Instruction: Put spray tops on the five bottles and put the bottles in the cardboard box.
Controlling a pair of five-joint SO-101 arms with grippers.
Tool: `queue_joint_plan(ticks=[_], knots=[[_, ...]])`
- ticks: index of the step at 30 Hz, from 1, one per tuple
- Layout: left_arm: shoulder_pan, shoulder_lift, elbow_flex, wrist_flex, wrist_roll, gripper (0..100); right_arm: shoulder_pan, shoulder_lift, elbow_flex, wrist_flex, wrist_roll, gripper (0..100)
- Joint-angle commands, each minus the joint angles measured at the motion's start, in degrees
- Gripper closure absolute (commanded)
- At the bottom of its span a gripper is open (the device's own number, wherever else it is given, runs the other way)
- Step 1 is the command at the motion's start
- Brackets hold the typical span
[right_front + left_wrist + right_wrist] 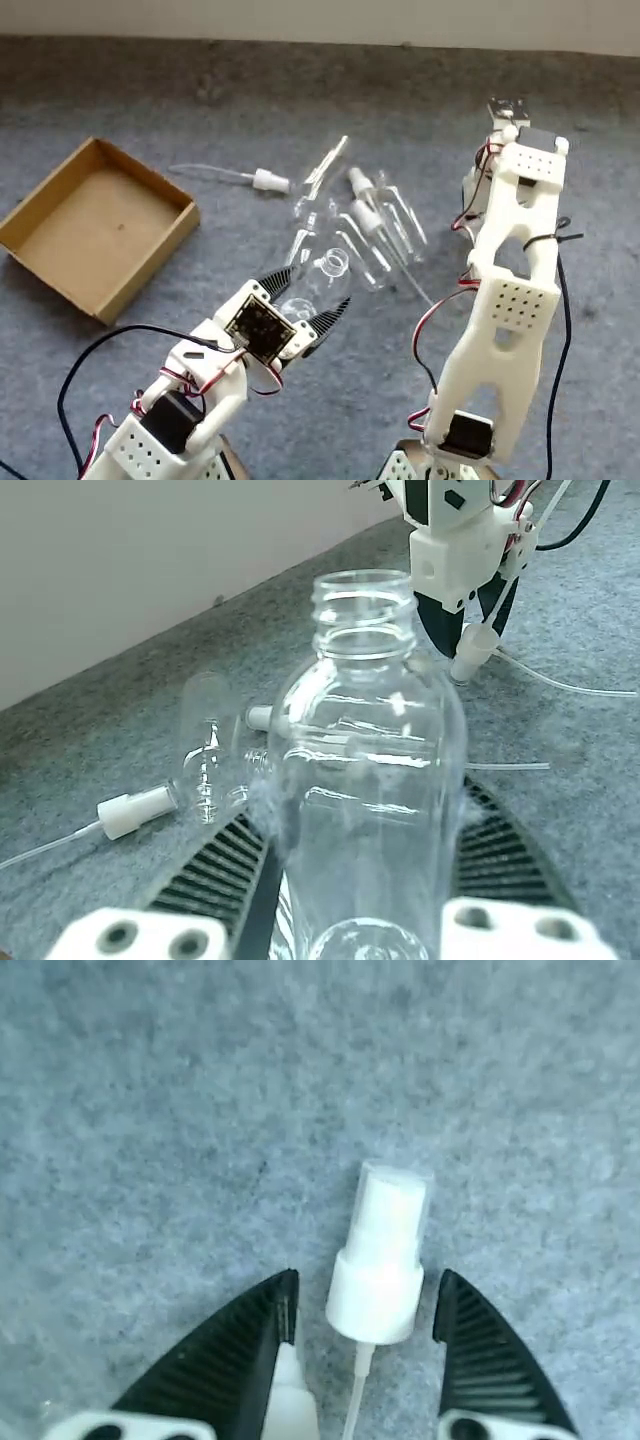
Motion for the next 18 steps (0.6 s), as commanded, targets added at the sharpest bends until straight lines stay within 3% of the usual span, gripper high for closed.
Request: queue_joint_plan(ticks=[1, 18], knots=[[0.7, -0.7, 1.2, 0.1, 0.4, 91, 0.5, -0.4, -6.0, 2.6, -0.4, 80.7], [0.4, -0.7, 1.2, 0.1, 0.4, 91, 0.5, 0.9, -12.4, 7.7, -0.4, 82.5]])
